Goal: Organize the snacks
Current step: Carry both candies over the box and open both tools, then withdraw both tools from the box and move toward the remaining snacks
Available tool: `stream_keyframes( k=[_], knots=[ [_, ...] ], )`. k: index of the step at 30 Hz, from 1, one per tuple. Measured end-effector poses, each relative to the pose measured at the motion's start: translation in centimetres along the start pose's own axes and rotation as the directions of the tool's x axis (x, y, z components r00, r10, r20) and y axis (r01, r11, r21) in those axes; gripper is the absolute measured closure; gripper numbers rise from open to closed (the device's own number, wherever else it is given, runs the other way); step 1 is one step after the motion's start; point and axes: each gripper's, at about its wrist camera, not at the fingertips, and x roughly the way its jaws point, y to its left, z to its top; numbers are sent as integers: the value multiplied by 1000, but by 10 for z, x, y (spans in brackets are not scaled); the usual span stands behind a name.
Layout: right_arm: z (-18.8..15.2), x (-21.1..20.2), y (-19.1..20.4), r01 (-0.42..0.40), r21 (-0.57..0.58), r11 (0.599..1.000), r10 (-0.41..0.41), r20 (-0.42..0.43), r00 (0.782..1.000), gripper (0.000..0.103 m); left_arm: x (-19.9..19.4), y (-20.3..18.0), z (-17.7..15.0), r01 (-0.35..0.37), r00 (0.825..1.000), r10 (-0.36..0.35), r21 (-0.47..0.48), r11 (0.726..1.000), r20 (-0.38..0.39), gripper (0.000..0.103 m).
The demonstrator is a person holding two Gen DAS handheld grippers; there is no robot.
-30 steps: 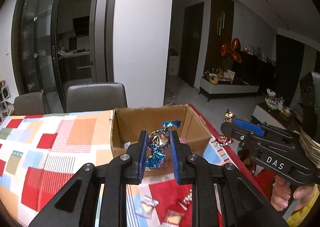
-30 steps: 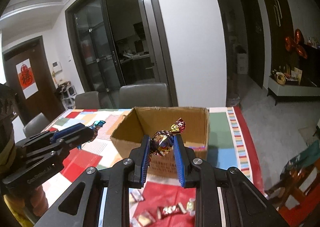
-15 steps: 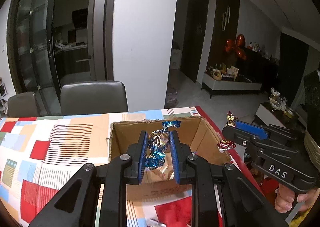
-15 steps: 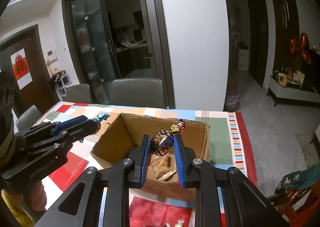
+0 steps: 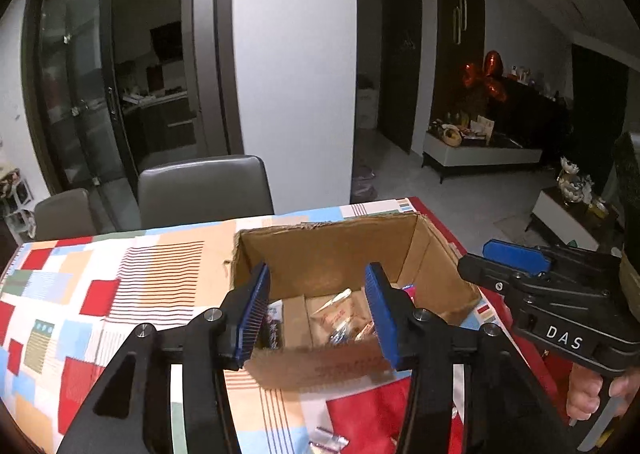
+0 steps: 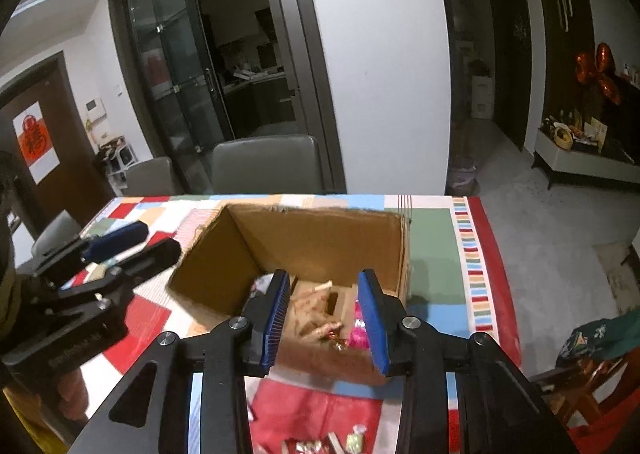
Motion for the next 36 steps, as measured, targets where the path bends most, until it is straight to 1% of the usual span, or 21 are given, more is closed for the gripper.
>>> stream_keyframes(
  k=[7, 10, 13, 16, 22, 26, 30, 36],
  knots=[
    [-29, -24, 9, 1, -53, 999, 0, 22, 1000, 66, -39, -8, -27, 3, 999, -3, 5, 1000, 43, 55],
    [-45, -31, 11, 7, -72, 997, -5, 23, 1000, 66, -52, -15, -43, -10, 999, 8, 27, 1000, 52, 55],
    [-59, -37, 9, 10, -77, 997, -8, 20, 1000, 66, -60, -22, -58, -21, 998, 19, 45, 999, 53, 55],
    [-71, -40, 5, 1, -71, 997, -1, 4, 1000, 66, -64, -29, -72, -15, 999, 13, 49, 999, 42, 55],
    [-93, -40, -3, -4, -54, 999, 3, -27, 1000, 66, -62, -37, -100, 11, 1000, -11, 34, 999, -20, 55],
    [-110, -35, -10, -5, -44, 999, 3, -59, 998, 66, -53, -41, -120, 24, 997, -23, 16, 1000, -77, 54],
    [-128, -26, -12, -8, -39, 999, 4, -102, 995, 66, -42, -46, -142, 36, 990, -36, 1, 999, -137, 52],
    [-152, -11, -19, 1, -24, 1000, -4, -164, 987, 66, -27, -50, -173, 43, 974, -44, -9, 999, -223, 52]
  ],
)
